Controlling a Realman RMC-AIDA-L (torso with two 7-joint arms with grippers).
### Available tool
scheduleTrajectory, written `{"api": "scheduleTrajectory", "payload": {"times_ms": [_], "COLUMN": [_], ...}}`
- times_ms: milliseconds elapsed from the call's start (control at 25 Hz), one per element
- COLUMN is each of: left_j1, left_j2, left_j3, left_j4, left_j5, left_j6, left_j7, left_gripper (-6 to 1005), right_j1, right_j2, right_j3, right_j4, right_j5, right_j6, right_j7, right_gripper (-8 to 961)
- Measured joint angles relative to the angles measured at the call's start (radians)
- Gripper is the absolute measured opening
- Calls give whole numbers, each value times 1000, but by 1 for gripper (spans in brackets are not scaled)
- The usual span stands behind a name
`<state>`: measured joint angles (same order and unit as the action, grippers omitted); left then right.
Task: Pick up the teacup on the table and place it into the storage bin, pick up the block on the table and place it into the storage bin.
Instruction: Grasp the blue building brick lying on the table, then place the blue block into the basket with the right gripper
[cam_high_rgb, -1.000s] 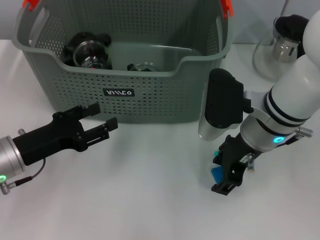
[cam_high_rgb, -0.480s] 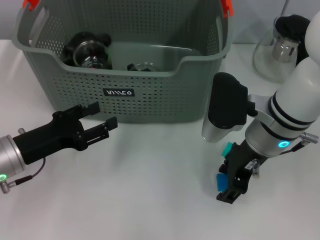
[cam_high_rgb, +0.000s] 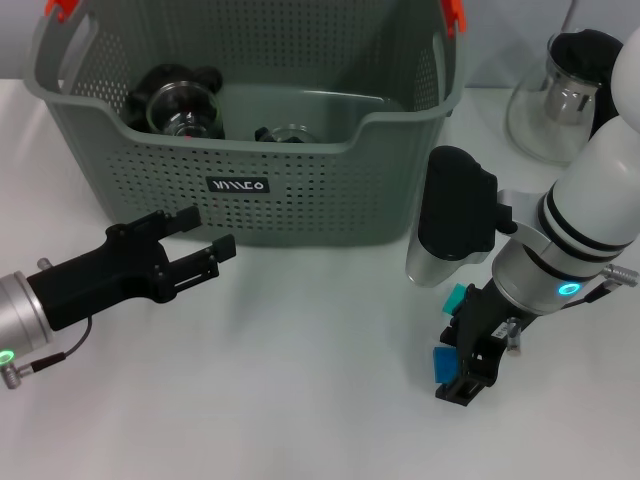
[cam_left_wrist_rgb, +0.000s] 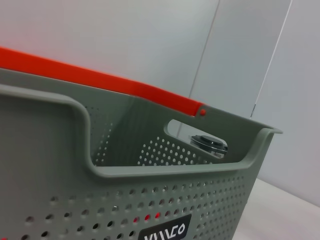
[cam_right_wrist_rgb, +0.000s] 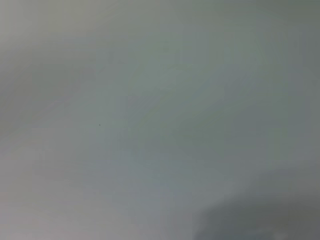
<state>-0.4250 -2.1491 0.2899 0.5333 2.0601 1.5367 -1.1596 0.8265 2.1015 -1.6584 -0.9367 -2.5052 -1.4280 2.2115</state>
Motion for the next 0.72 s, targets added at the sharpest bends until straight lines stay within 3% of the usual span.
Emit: {"api": "scheduleTrajectory", "payload": {"times_ms": [360, 720], "left_j1": [-2, -1], "left_j2": [0, 0], "left_j3": [0, 1], "left_j4": [-6, -6], "left_j5": [0, 0], "left_j6": [0, 0], "left_j7": [0, 0], "left_gripper": [717, 717], "right_j1": [0, -6], "right_j2": [1, 1], "right_j3": [-3, 10], "right_j4": [7, -12], "right_j5": [-7, -9], "right_j6": [-7, -4], "right_j7": [4, 10], "right_gripper": [617, 461]}}
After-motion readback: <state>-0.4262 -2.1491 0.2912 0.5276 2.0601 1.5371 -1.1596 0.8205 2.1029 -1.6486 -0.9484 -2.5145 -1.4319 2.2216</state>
